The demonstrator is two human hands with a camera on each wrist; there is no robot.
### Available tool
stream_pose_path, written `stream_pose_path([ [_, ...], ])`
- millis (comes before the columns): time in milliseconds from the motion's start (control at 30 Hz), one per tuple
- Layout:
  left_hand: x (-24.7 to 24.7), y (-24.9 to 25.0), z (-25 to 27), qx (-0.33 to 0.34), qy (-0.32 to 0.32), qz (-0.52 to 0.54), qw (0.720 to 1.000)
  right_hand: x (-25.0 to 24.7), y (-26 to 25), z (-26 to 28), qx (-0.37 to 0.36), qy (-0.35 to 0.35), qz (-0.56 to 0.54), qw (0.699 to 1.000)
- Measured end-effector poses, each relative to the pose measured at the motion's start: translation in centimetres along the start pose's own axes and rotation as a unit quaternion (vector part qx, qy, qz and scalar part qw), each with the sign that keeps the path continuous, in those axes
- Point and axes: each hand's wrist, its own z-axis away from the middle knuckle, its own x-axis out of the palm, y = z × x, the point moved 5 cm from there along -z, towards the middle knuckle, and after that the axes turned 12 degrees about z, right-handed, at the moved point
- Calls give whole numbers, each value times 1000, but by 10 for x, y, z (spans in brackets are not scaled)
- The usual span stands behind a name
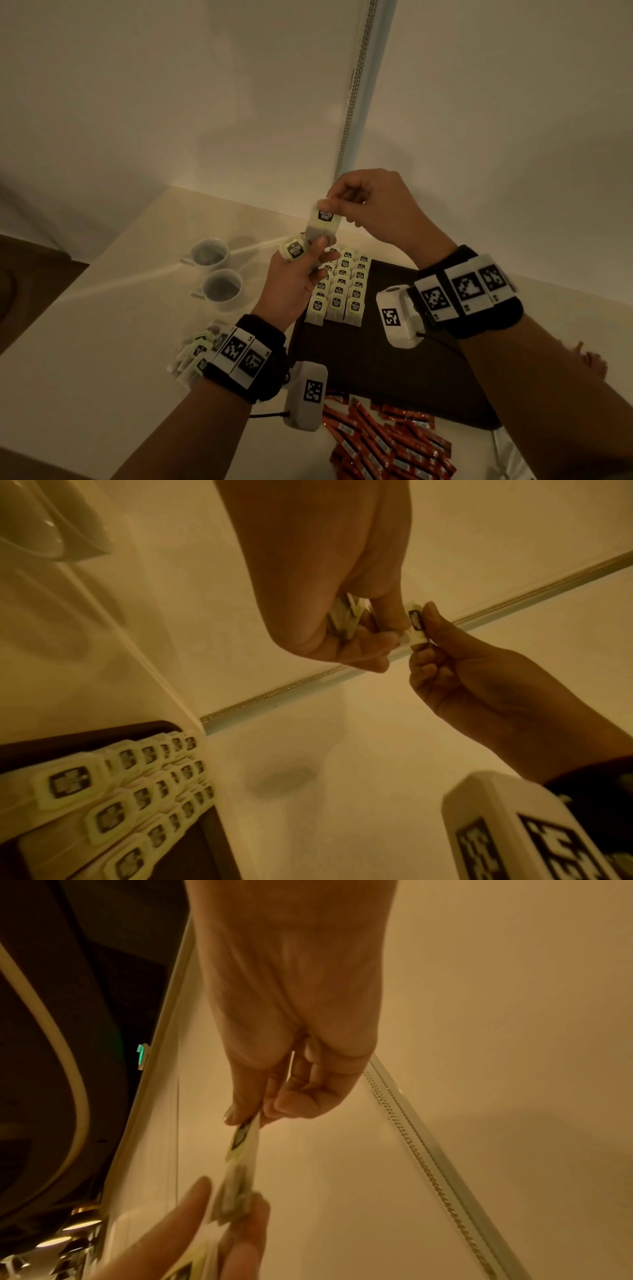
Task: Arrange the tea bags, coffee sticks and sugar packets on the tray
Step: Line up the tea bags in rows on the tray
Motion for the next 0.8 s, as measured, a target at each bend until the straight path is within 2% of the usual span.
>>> stream_pose_path([
  [100, -25, -1, -1, -16, 52, 4, 999, 7, 21, 10, 30, -24, -10, 999],
  [200, -46, 6, -3, -45, 106, 76, 990, 31, 55, 30, 67, -87, 21, 994],
  [267, -49, 15, -5, -55, 105, 112, 987, 56, 81, 48, 98, -158, 66, 980],
  [367, -47, 25, -7, -58, 87, 112, 988, 94, 115, 75, 137, -268, 126, 945],
  [433, -45, 28, -8, -58, 80, 104, 990, 116, 132, 88, 153, -309, 135, 929],
  [533, -49, 27, -9, -62, 83, 90, 991, 141, 150, 97, 167, -316, 134, 924],
  [800, -57, 24, -9, -67, 75, 76, 992, 160, 178, 85, 210, -228, 129, 942],
])
